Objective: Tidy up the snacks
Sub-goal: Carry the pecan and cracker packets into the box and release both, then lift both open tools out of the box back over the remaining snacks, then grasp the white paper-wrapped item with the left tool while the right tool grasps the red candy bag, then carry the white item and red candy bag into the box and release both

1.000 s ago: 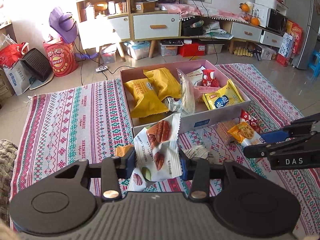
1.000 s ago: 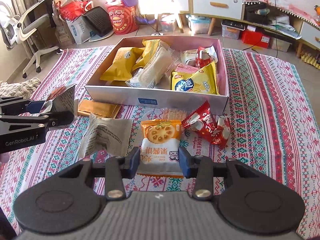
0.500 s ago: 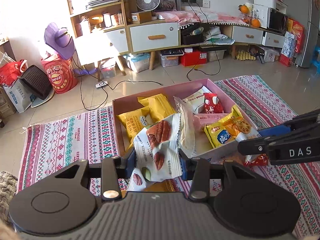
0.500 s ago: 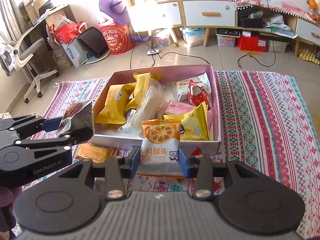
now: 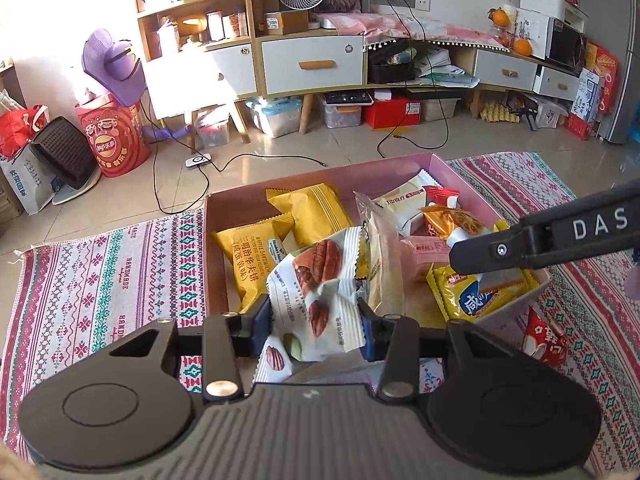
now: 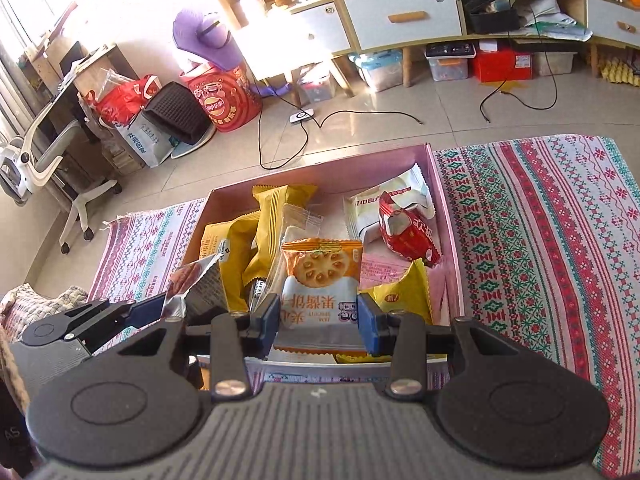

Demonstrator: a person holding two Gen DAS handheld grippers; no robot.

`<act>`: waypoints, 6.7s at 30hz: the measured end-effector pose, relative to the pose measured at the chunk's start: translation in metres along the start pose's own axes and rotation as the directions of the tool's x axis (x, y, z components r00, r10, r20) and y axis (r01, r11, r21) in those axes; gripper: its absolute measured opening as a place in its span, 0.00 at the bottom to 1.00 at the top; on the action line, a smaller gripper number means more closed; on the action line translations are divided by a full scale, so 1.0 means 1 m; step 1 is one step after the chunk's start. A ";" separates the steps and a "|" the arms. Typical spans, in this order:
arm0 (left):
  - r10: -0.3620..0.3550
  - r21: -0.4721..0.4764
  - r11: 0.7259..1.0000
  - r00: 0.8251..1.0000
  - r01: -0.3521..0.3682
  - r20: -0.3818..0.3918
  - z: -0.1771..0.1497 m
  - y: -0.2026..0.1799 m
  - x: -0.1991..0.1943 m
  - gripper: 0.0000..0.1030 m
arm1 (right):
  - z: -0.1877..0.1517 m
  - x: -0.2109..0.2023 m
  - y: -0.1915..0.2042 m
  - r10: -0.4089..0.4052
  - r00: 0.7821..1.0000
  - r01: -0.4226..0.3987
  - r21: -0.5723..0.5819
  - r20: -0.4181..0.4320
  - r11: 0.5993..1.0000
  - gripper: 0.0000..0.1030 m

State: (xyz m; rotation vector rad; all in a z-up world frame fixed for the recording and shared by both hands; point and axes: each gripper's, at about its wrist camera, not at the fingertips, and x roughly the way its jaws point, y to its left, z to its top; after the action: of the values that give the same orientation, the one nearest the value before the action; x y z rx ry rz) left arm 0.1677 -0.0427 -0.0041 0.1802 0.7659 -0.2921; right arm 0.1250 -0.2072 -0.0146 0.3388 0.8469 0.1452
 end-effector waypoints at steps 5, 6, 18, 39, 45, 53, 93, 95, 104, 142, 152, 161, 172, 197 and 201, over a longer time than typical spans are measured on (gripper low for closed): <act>-0.010 0.012 1.000 1.000 0.010 0.011 -0.001 -0.002 0.002 0.48 | 0.001 0.002 0.001 0.000 1.000 0.000 0.005 0.003 1.000 0.37; -0.016 0.014 1.000 1.000 0.016 0.010 -0.001 -0.002 0.002 0.48 | 0.002 0.003 0.002 0.001 1.000 -0.001 0.007 0.002 1.000 0.37; -0.024 0.032 0.999 1.000 0.023 0.005 -0.001 -0.003 -0.002 0.80 | 0.004 -0.007 0.000 -0.010 1.000 0.009 0.023 0.020 1.000 0.59; -0.046 -0.007 0.999 0.999 0.046 -0.029 -0.021 -0.005 -0.053 1.00 | -0.019 -0.052 -0.001 -0.071 0.997 0.073 -0.050 0.040 0.996 0.88; -0.045 -0.020 0.999 0.997 0.044 -0.054 -0.031 -0.008 -0.065 1.00 | -0.031 -0.060 -0.003 -0.104 0.994 0.106 -0.070 0.036 0.992 0.91; -0.056 -0.054 0.997 0.997 0.053 -0.052 -0.051 -0.008 -0.072 1.00 | -0.052 -0.062 -0.006 -0.131 0.991 0.134 -0.103 0.037 0.986 0.94; -0.169 -0.282 0.948 0.984 0.147 -0.057 -0.085 -0.013 -0.035 0.79 | -0.083 -0.002 -0.029 -0.293 0.955 0.290 -0.351 0.045 0.890 0.93; -0.165 -0.281 0.949 0.984 0.142 -0.060 -0.085 -0.013 -0.033 0.72 | -0.085 0.004 -0.027 -0.302 0.951 0.301 -0.381 0.059 0.874 0.92; -0.147 -0.286 0.951 0.986 0.119 -0.077 -0.082 -0.012 -0.031 0.60 | -0.091 0.007 -0.014 -0.253 0.960 0.278 -0.465 0.118 0.840 0.78; -0.152 -0.285 0.950 0.985 0.124 -0.079 -0.078 -0.009 -0.034 0.57 | -0.079 -0.008 0.000 -0.158 0.986 0.129 -0.348 -0.057 0.928 0.34; -0.173 -0.302 0.941 0.984 0.153 -0.040 -0.068 -0.006 -0.044 0.57 | -0.073 -0.018 0.002 -0.101 0.988 0.070 -0.246 -0.115 0.967 0.34; -0.133 -0.313 0.938 0.989 0.148 0.069 -0.048 0.002 -0.069 0.57 | -0.057 -0.032 0.000 -0.078 0.992 0.060 -0.173 -0.101 0.983 0.34; -0.124 -0.321 0.931 0.978 0.173 0.168 0.021 0.028 -0.065 0.56 | -0.005 -0.028 -0.003 -0.077 0.997 0.075 -0.093 -0.015 0.993 0.34; -0.128 -0.250 0.961 0.991 0.118 -0.025 0.032 0.029 0.035 0.57 | 0.027 0.024 -0.003 -0.069 0.997 0.069 -0.021 -0.026 0.997 0.52; -0.126 -0.251 0.960 0.992 0.122 -0.003 0.030 0.028 0.027 0.74 | 0.027 0.015 0.002 -0.086 0.996 0.085 -0.057 -0.003 0.995 0.62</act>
State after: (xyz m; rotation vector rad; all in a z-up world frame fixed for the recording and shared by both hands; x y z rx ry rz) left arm 0.2148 -0.0297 -0.0004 -0.1043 0.8273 -0.3099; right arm 0.1550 -0.2079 -0.0079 0.2486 0.8594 0.0901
